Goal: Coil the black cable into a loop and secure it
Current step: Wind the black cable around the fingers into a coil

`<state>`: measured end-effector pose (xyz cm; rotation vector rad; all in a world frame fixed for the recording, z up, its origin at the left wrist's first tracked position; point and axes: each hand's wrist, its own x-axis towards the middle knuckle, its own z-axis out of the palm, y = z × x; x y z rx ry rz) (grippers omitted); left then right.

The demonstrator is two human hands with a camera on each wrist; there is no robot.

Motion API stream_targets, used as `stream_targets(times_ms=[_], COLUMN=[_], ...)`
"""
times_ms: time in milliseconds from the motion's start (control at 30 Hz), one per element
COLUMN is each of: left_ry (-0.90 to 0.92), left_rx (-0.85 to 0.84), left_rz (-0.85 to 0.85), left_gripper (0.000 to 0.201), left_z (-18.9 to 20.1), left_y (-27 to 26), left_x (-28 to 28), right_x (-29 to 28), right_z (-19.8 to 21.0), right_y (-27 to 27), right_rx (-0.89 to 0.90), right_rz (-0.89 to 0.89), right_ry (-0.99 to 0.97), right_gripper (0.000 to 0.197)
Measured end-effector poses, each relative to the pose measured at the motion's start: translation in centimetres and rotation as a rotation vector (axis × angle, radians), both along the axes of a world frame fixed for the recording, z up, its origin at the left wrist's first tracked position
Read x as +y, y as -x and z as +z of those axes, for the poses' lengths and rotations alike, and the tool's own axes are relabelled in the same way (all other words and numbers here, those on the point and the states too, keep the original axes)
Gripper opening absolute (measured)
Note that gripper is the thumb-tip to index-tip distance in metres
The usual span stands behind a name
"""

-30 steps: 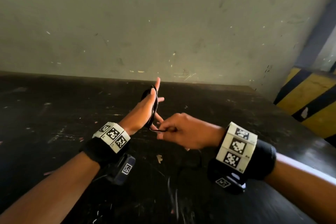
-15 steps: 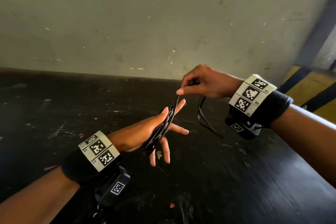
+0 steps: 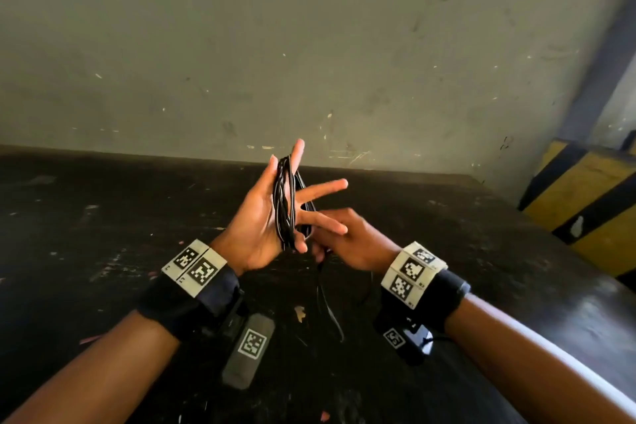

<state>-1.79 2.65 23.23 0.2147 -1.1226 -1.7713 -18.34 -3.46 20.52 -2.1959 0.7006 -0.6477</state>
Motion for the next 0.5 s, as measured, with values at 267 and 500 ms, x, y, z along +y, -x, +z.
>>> stream_targets(times_ms=[267,500], left_ry=[-0.050,-0.071], left_rx=[0.030,-0.004], left_rz=[0.150,0.131], left_gripper=[0.049,0.048], left_z=[0.4,-0.7], left_y=[-1.5,-1.7], left_x=[-1.3,-1.3], right_x=[0.5,0.4], right_z=[-3.7,-3.7], right_y=[-0.4,-0.7], right_rx=[0.324,0.351], right_rz=[0.029,-0.017], right_ry=[-0.003,-0.082], right_gripper=[0.018,0.019])
